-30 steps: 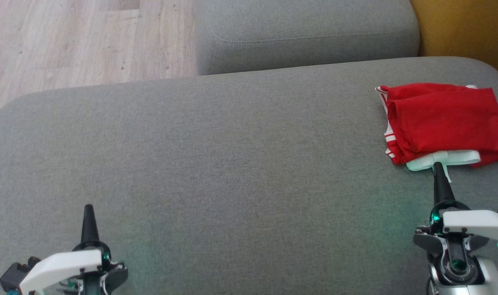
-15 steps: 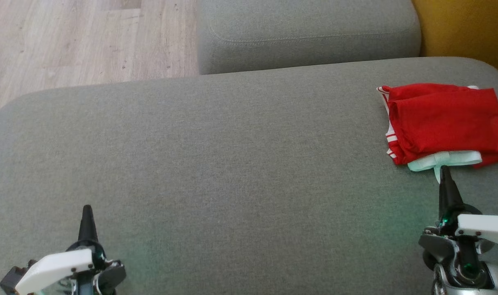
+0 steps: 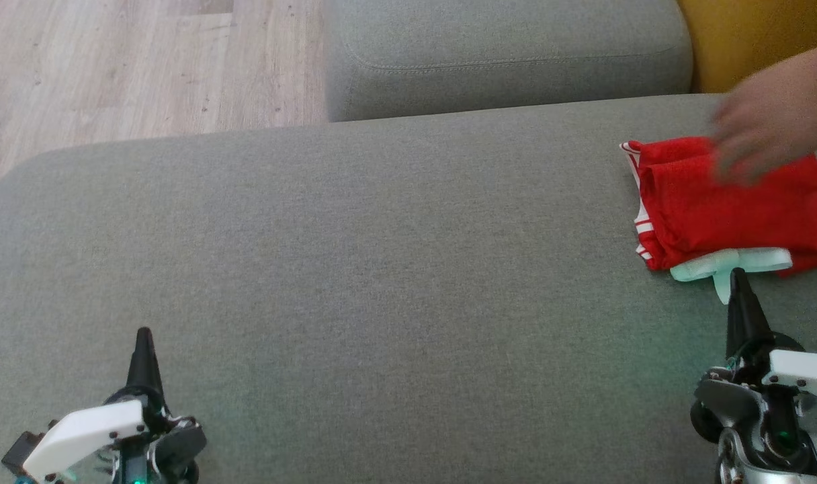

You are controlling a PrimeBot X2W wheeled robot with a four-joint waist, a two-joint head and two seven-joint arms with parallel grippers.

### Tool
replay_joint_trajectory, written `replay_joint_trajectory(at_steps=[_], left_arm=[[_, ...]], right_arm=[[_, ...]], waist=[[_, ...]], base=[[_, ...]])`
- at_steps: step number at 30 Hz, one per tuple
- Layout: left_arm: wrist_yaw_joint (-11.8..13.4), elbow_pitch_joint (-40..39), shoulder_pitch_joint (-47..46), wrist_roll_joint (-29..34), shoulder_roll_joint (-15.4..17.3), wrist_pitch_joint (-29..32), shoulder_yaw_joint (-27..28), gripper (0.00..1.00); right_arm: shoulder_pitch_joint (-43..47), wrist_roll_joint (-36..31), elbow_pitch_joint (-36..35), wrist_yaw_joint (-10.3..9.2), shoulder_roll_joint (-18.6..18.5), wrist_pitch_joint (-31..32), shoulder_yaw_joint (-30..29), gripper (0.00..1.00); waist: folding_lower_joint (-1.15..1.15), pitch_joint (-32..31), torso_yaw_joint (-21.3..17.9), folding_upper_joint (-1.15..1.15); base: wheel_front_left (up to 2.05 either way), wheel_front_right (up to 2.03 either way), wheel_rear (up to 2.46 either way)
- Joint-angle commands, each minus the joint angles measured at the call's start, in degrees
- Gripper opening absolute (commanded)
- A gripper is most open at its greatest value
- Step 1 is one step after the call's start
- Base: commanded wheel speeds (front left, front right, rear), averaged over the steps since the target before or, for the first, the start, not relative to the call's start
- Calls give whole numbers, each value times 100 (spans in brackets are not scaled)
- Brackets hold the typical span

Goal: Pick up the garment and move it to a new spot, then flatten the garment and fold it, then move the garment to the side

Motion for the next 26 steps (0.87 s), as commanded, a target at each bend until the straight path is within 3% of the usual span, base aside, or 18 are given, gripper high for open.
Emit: replay_joint_trajectory(at_steps=[1, 26], left_arm=[[8, -209, -279, -39, 36, 32, 227, 0], [8, -209, -280, -34, 31, 38, 233, 0]], right_arm=[[-107, 47, -222, -4, -27, 21, 117, 0], [-108, 40, -221, -4, -21, 27, 108, 0]], waist=[[0, 0, 0, 0], [0, 0, 0, 0]], base=[[0, 0, 0], [0, 0, 0]])
